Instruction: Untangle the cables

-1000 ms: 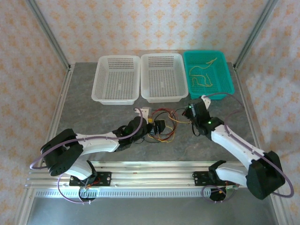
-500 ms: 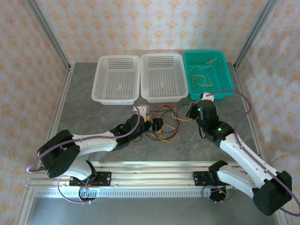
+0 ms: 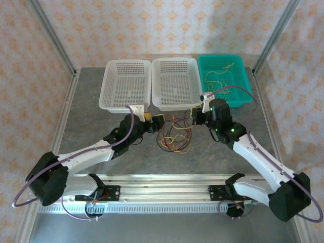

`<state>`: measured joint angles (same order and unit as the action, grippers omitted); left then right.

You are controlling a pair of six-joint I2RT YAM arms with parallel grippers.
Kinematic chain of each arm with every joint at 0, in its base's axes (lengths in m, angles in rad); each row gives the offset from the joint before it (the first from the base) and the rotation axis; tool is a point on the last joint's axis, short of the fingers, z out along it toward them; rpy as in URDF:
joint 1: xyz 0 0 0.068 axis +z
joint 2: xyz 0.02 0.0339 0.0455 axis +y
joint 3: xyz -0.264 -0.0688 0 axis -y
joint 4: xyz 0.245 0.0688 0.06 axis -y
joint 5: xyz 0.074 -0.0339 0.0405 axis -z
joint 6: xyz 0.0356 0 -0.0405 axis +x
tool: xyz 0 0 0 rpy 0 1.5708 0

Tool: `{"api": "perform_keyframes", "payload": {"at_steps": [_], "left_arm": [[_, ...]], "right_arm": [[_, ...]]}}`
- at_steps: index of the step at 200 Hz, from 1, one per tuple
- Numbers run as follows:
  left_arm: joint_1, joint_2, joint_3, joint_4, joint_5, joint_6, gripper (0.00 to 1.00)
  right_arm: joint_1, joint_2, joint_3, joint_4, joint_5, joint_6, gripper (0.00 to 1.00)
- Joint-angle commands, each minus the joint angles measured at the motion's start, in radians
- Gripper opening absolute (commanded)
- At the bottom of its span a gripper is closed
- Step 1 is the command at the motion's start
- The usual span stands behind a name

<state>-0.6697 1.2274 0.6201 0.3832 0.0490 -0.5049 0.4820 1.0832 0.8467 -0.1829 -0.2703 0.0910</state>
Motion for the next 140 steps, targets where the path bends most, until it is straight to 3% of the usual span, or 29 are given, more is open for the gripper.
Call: {"api": "perform_keyframes", "payload": {"at_steps": [1, 88, 118, 140], "left_arm": [[0.049, -0.060, 0.000, -0.065, 0.008, 0.045, 0.81], [0.146, -0.179, -0.067, -0.096, 0.002, 0.040, 0.82], [0.147, -0.190, -0.080, -0.063, 0.013, 0.071, 0.82], [0.147, -0.195, -0.090, -0.006, 0.044, 0.109, 0.85]], "right_arm": [[0.015, 0.053, 0.076, 0.044, -0.102, -0.054, 0.00], [0.186, 0.176, 0.226, 0.031, -0.081, -0.132, 0.00], [0.186, 0.142, 0.180, 0.027, 0.057, -0.134, 0.00], [0.187, 0.108, 0.142, 0.016, 0.080, -0.130, 0.00]]}}
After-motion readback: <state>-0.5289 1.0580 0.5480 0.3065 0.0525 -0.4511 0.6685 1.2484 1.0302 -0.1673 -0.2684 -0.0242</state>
